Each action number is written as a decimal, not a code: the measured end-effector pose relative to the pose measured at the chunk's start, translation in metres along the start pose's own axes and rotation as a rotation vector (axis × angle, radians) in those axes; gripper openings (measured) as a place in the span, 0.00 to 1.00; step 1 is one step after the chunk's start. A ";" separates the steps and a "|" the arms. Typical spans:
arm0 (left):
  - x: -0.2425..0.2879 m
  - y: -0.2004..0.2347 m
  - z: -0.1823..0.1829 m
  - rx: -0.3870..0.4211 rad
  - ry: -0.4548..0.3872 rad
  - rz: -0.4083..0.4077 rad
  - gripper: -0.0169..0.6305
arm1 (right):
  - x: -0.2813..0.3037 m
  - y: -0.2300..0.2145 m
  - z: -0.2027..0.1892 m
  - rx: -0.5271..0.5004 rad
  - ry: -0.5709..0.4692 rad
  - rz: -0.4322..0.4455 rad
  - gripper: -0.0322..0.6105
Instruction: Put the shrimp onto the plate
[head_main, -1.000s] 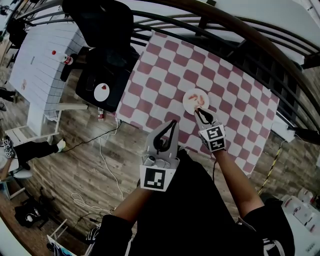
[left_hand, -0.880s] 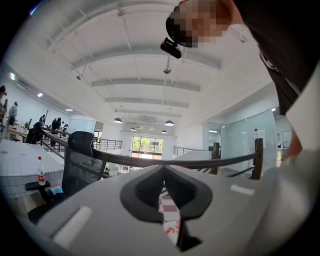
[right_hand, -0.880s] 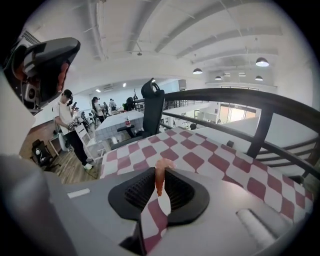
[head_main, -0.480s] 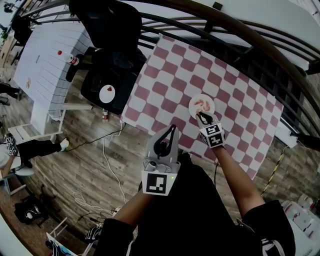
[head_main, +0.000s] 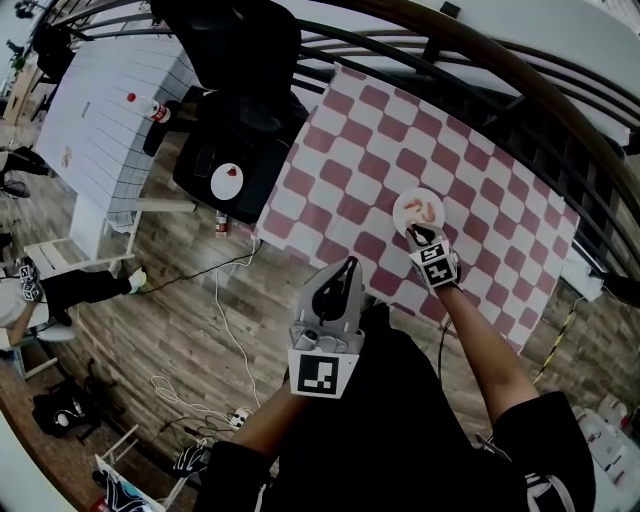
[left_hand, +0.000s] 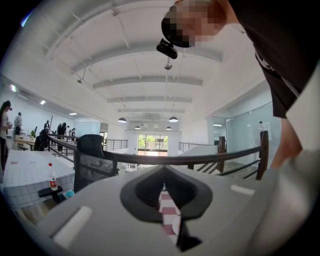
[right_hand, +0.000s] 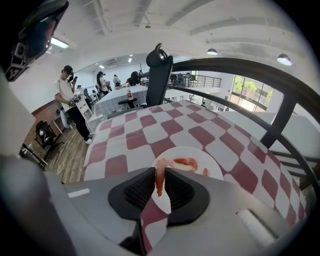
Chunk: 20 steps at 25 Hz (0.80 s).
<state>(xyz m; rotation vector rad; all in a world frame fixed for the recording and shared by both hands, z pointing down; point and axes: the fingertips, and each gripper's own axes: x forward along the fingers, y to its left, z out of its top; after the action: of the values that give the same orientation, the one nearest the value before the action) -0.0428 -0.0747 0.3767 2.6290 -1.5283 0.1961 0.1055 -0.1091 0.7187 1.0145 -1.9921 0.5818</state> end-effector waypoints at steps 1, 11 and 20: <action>-0.002 0.000 0.000 0.013 0.001 0.001 0.04 | 0.003 -0.002 -0.003 -0.009 0.008 -0.003 0.14; -0.003 0.014 -0.013 0.013 0.041 0.017 0.04 | 0.033 -0.014 -0.011 -0.031 0.054 -0.025 0.15; -0.012 0.034 -0.025 -0.049 0.069 0.070 0.04 | 0.049 -0.012 -0.023 -0.026 0.096 -0.026 0.15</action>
<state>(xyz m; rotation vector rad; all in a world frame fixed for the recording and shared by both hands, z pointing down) -0.0797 -0.0770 0.4004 2.5068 -1.5828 0.2489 0.1087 -0.1217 0.7725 0.9768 -1.8949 0.5788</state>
